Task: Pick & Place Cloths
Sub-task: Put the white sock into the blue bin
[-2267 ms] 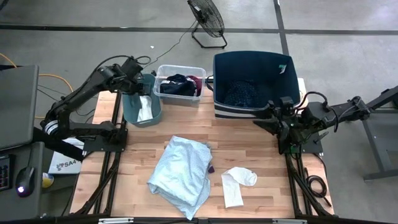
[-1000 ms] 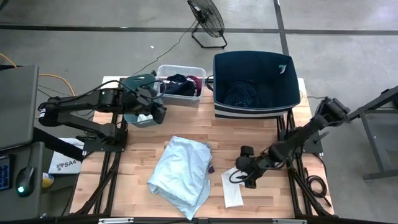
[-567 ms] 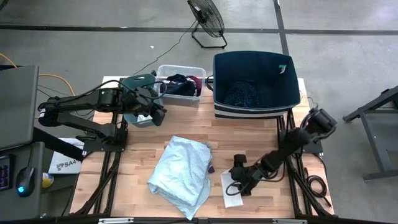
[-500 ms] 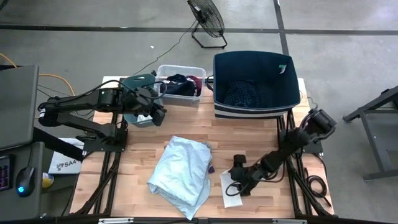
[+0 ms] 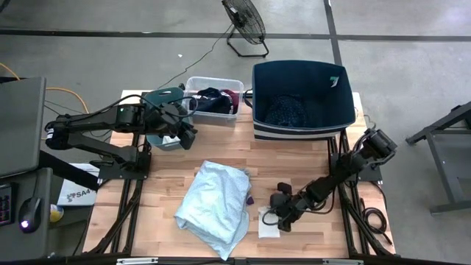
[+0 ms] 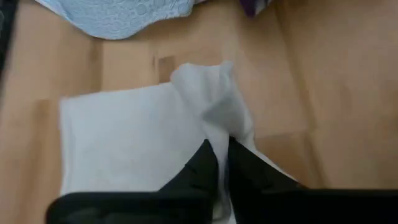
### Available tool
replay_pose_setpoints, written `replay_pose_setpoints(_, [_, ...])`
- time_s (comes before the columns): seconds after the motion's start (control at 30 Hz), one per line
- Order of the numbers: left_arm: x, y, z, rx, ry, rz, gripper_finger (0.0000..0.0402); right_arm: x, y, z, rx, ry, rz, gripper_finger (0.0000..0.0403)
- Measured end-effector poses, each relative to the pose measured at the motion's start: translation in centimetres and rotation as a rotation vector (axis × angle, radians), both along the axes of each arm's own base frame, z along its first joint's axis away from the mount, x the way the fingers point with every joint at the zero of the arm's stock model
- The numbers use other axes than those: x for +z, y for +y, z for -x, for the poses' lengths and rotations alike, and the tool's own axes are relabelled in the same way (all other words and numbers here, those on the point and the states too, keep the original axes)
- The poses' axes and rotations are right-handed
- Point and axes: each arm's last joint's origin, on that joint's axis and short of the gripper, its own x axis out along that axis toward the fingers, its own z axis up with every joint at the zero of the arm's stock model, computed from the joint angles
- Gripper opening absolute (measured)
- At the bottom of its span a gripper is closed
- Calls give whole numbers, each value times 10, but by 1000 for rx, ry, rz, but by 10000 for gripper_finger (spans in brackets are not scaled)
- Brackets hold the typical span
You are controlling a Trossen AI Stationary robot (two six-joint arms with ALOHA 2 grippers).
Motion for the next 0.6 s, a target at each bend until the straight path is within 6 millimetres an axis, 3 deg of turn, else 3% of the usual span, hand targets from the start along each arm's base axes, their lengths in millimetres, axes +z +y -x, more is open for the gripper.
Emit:
replay_pose_setpoints(0.23, [3,0,-2,2,-37,0,124,29,-13,0,-93,-1,-177,8])
replay_pose_setpoints(0.6, [18,-1,-25,-151,-247,-34,124,127,-45,10,-187,-416,-233,6])
